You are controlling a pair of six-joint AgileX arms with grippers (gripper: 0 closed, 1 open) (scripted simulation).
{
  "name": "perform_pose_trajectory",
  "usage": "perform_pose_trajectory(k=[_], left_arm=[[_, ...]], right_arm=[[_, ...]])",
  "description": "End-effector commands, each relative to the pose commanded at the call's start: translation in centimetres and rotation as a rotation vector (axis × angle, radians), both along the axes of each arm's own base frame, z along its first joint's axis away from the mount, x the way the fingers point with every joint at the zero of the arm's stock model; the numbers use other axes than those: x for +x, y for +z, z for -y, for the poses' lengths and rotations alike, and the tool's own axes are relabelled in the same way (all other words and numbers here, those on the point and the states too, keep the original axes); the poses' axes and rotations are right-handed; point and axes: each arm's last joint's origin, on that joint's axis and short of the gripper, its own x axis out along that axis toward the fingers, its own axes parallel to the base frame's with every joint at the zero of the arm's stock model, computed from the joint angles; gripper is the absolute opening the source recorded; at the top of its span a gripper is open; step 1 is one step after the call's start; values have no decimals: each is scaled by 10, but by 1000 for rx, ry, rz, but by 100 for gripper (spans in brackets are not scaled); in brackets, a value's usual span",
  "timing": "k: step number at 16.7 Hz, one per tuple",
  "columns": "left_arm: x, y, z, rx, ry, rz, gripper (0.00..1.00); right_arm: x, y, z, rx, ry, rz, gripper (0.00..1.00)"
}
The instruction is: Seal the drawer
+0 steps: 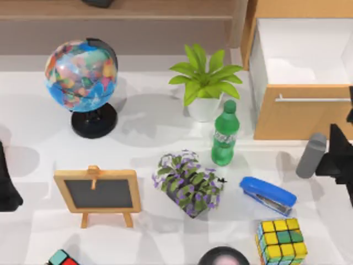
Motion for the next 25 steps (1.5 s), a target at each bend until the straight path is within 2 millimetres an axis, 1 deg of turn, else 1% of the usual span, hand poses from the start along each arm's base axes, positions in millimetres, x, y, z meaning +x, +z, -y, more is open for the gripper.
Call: perform_pose_trajectory(k=[6,10,23,24,25], left_arm=[[0,0,0,0,0,0,100],[0,0,0,0,0,0,100],[0,0,0,0,0,0,100],[0,0,0,0,0,0,100],[0,0,0,0,0,0,100]], right_arm=[[23,1,-1,0,2,5,100],[25,1,-1,0,2,5,100],[25,1,-1,0,2,5,2],[25,1,-1,0,2,5,0],[25,1,-1,0,2,5,0]])
